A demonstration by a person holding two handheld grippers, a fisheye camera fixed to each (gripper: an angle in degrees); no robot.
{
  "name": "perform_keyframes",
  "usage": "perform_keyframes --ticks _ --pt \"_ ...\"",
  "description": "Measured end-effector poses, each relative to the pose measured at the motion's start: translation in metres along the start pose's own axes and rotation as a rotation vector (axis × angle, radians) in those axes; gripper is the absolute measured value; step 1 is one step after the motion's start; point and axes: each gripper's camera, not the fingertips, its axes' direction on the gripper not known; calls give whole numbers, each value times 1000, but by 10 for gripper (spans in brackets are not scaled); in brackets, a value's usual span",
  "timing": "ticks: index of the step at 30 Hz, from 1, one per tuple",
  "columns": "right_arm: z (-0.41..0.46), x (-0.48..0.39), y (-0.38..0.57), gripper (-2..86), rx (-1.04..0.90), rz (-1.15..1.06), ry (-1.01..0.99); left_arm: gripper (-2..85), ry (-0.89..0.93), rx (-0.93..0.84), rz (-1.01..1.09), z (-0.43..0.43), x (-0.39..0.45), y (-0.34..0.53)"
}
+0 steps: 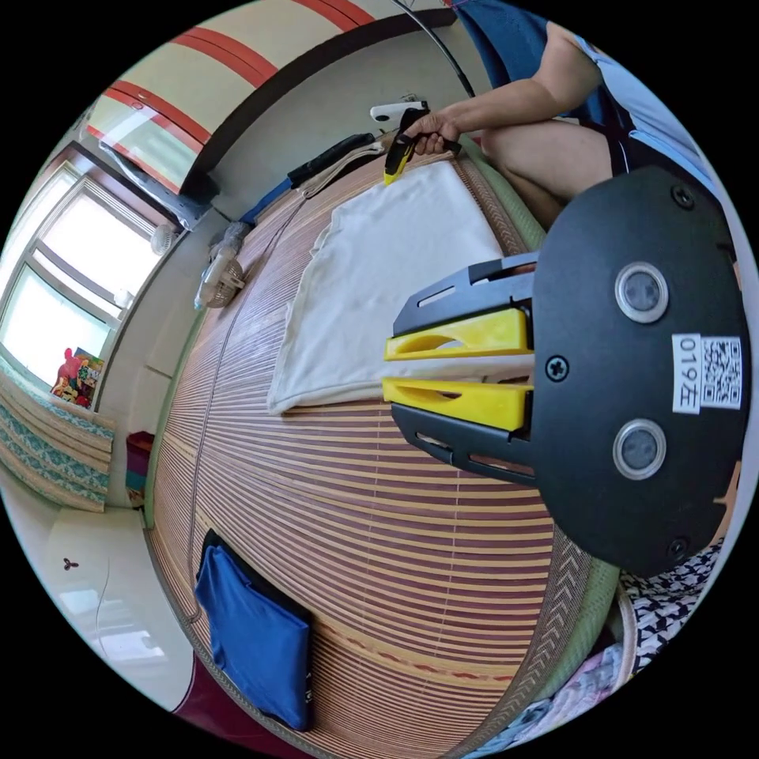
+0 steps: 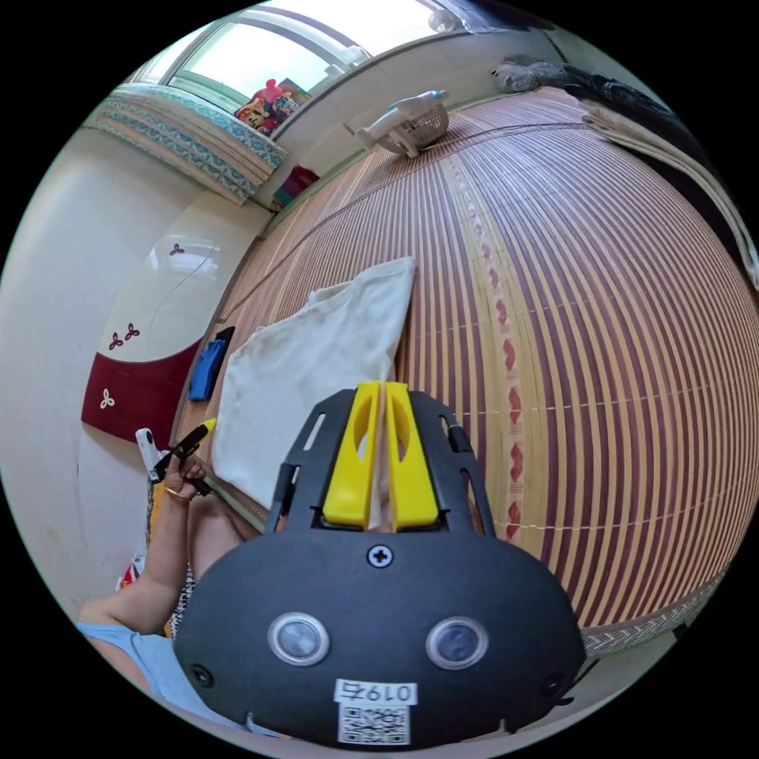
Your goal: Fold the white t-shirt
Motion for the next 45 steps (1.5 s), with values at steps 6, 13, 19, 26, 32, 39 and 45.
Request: perform_keyframes --ticks 6,13,19,26,32,39,45 --pt "-6 16 -7 21 29 43 -56 10 -14 -32 -17 12 0 12" --pt "-10 16 -23 48 80 31 -108 13 17 49 -14 12 13 19" --pt "-4 20 -31 0 74 40 -98 16 -21 -2 -38 35 15 19" --pt "-25 24 -28 3 117 -14 -116 18 5 53 -53 29 15 38" --pt "-50 23 -15 28 148 -42 -94 16 -9 65 -41 26 22 53" --pt "-69 11 9 75 -9 -156 -59 12 -20 66 54 3 65 98" --pt "-72 32 25 57 -100 -143 -97 11 -57 3 94 11 82 135"
